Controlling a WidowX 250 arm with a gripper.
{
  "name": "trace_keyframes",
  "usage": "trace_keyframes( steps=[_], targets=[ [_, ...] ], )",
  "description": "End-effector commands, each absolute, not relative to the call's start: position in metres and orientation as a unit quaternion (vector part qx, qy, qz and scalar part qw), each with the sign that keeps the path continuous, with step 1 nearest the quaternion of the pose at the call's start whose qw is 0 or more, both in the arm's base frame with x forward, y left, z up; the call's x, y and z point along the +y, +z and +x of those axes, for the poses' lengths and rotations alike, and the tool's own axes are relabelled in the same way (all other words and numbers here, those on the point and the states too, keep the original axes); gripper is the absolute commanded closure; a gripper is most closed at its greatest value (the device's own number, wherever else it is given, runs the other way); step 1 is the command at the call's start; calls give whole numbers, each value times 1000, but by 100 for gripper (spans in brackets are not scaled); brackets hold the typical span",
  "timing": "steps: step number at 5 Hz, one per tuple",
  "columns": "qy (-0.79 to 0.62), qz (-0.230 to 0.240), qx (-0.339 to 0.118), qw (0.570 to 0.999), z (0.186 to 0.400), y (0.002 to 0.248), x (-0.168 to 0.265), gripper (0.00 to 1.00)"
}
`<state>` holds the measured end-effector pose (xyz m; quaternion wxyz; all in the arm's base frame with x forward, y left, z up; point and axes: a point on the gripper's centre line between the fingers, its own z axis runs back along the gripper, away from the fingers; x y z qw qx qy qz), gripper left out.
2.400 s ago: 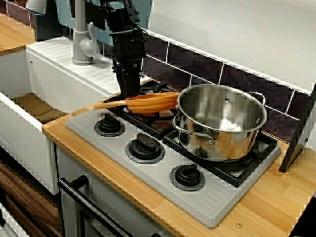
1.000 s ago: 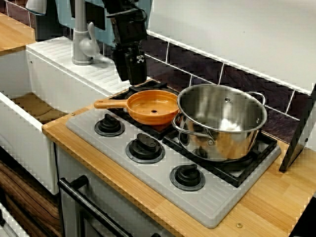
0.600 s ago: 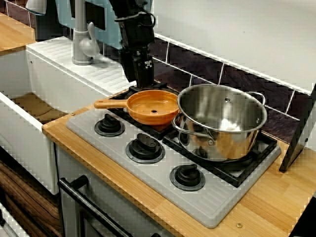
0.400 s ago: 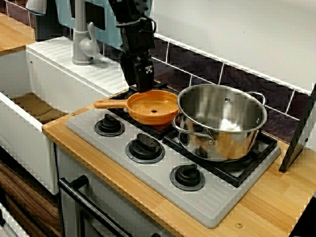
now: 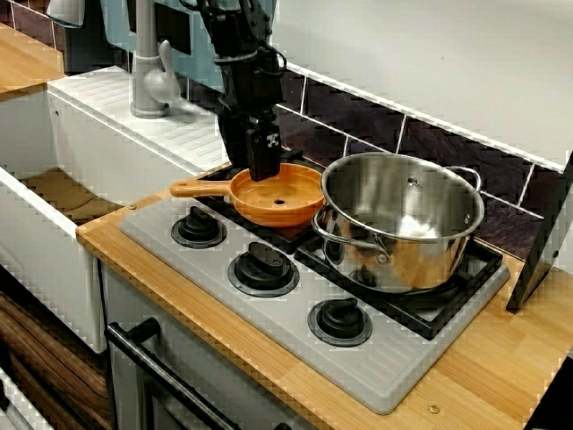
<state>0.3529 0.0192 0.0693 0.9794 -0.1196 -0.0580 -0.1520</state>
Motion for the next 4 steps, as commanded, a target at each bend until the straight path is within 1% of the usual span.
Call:
trace_keyframes(
  steps=[1, 2, 3, 4],
  targets=[
    [-152, -110, -72, 980, 355, 74, 20, 0],
    [-151, -118, -69, 979, 354, 72, 21, 100],
    [-149, -114, -75, 979, 349, 69, 20, 100],
    [-153, -112, -78, 979, 342, 72, 17, 100]
  ],
)
